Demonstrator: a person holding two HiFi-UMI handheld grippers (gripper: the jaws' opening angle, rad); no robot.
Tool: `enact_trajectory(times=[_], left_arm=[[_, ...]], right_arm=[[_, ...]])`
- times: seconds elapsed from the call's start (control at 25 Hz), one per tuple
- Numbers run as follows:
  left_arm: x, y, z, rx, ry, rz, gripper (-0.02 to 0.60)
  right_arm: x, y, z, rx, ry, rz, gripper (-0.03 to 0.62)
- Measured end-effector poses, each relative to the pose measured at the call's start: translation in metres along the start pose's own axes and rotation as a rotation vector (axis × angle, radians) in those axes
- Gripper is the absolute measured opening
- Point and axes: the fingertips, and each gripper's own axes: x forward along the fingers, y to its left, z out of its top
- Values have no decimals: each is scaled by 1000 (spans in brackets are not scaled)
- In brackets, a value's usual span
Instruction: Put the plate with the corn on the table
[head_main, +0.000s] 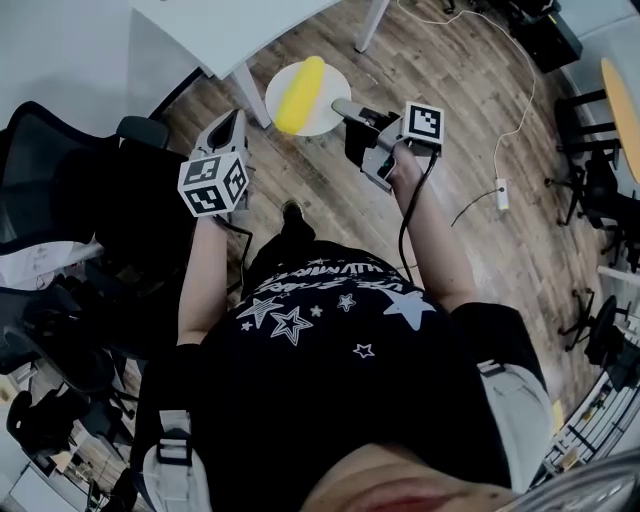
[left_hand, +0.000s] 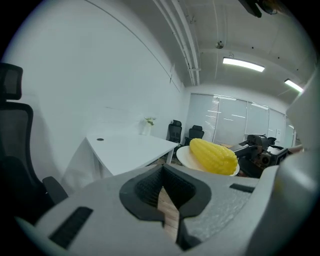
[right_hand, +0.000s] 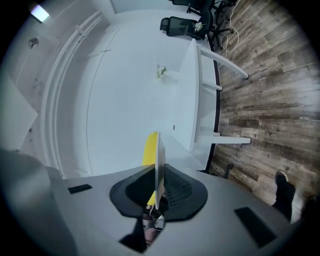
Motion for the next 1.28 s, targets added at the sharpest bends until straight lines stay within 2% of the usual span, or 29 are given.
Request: enact_trajectory(times=[0.32,0.48,0.56,0.72,0.88,1.04,1.28], left_arm=[[44,79,18,-28,28,4,6],[54,103,30,-21,24,-4,6],[57,116,35,-41,18,5,6],[61,137,41,-57,31,13,6],[75,158,58,-61,37,40,6],[97,173,65,-60,32,62,6],[120,206,84,-77,17,148,6]], right_arm=[[80,-2,39,26,-21,-22,40],[107,5,48,47,-40,-7,40],[116,8,54,52,-50,-4,40],[131,10,66,47,-54,-28,40],[151,19,91,47,-52,-25,40],[173,10,123,42,-37,-36,40],[225,14,164,39,41,-1,40]])
